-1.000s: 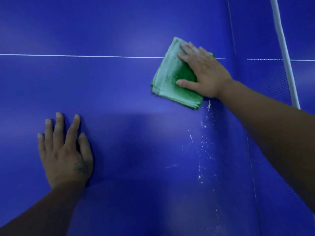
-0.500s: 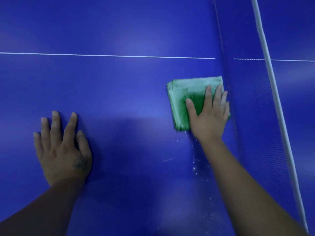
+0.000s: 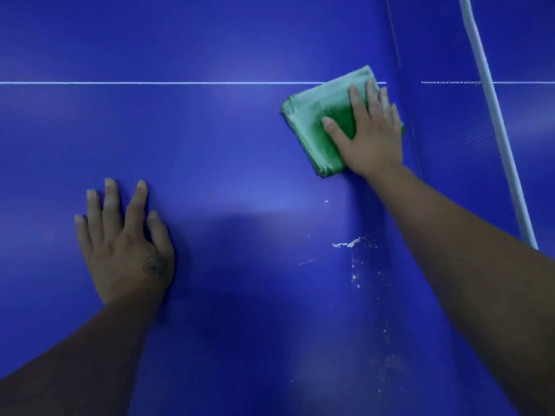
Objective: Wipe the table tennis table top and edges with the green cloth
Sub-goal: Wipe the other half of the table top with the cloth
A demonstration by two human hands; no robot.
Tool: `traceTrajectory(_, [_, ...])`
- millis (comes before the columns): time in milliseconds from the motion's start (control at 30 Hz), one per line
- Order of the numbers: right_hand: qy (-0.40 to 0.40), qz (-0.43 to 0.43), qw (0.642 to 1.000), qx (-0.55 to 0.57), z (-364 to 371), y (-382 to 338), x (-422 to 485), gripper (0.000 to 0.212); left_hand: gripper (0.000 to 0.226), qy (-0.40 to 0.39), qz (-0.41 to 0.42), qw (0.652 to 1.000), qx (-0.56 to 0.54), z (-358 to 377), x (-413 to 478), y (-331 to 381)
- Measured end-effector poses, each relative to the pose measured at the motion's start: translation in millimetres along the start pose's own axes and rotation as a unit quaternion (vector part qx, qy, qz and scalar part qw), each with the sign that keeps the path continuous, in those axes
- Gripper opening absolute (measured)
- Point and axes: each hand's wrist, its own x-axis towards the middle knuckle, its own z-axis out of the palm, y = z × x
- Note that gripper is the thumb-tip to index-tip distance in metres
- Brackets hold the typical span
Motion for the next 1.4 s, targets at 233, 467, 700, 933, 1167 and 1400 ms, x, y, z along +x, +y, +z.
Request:
traceTrajectory(233, [0.018,0.135,0.99,0.024,6.2,26.2,-68.4,0.098,0.051,-0.002,-0.005,1.0,-0.002,-1.3,-1.3,0.8])
traceTrajectory(467, [0.04,0.266,0.962,0.035,23.8,-3.7,-221.7,0.095,0.052,0.005,0.001,1.0,0.005,2.1,-1.4,-4.0])
traceTrajectory(700, [0.012,0.352,0.934,0.053,23.0,-18.4,-239.5,0.092,0.053,0.007,-0.007,1.0,-0.003,3.8,-1.4,-5.3])
traceTrajectory(933, [0.017,0.411,0.907,0.093,25.8,-49.8,-153.6,0.1,0.055,-0.015,-0.005,1.0,-0.006,4.5,-2.3,-7.1])
traceTrajectory(1167, [0.011,0.124,0.992,0.012,47.2,-67.1,-286.0,0.092,0.059,-0.04,0.005,0.999,-0.005,-2.0,-2.1,-7.5])
traceTrajectory(1400, [-0.024,-0.002,0.999,-0.024,55.3,-47.5,-381.8,0.092,0.063,-0.098,0.022,0.995,-0.021,-12.5,-7.4,-11.7])
